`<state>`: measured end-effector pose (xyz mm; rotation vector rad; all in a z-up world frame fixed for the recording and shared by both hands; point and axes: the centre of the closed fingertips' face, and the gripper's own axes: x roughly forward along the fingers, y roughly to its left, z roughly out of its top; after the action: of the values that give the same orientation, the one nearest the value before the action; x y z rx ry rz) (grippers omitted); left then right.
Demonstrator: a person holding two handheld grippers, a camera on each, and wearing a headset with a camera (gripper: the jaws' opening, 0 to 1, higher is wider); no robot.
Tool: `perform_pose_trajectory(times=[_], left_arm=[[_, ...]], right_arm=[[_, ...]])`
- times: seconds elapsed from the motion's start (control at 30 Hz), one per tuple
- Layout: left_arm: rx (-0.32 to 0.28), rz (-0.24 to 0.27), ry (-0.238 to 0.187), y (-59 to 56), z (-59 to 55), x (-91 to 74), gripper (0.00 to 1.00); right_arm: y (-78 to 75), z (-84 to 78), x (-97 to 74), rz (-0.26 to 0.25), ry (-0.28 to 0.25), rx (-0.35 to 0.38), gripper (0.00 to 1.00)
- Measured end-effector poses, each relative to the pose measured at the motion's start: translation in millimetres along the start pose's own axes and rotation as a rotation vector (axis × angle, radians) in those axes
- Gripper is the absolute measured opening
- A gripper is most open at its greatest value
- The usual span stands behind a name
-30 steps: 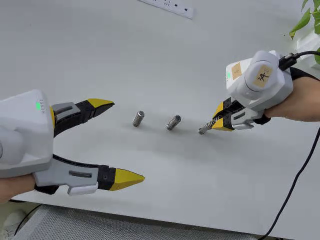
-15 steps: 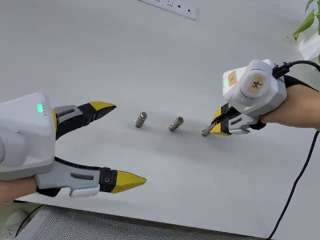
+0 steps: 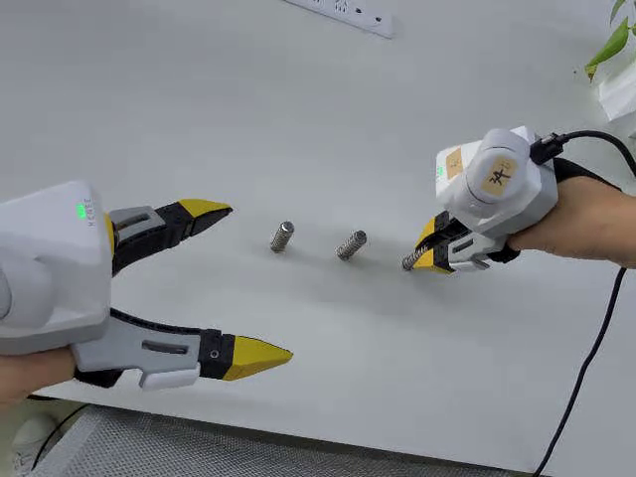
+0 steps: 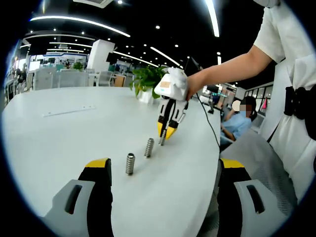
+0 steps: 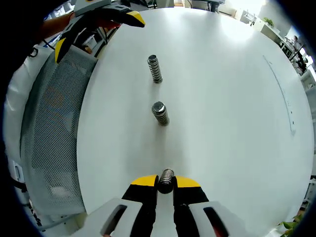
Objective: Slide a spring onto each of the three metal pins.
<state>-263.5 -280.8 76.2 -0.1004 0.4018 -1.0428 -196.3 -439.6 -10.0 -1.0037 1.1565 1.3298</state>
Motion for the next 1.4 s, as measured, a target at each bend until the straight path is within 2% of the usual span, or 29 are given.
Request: perform_pose_trajectory(times=[0.63,0.97,1.2,1.3,1.4], left_arm=[[0.002,-0.003,0.005,-0.5,0.3,0.9,0.87],[0.012,-0.006,0.019,-1.4,0.5,0.2,0.87],[0.032,-0.004,0.042,-0.3,-1.7,-0.7,0.88],[0.045,0.005,0.055,2.5,-2.9,-2.0,0.90],[0.059,0.013,0.071,5.3,-4.7,-3.9,0.91]], right_arm=[[0.8,1.2,0.0,0.002,-0.014,0.013,0.12],[-1.7,1.9,-7.9,-0.030,-0.063,0.051,0.21],[-3.8,1.2,-21.9,-0.084,-0.127,0.101,0.26],[-8.3,-4.2,-24.7,-0.108,-0.197,0.155,0.29],[-5.6,-3.4,-36.8,-0.130,-0.278,0.221,0.30]])
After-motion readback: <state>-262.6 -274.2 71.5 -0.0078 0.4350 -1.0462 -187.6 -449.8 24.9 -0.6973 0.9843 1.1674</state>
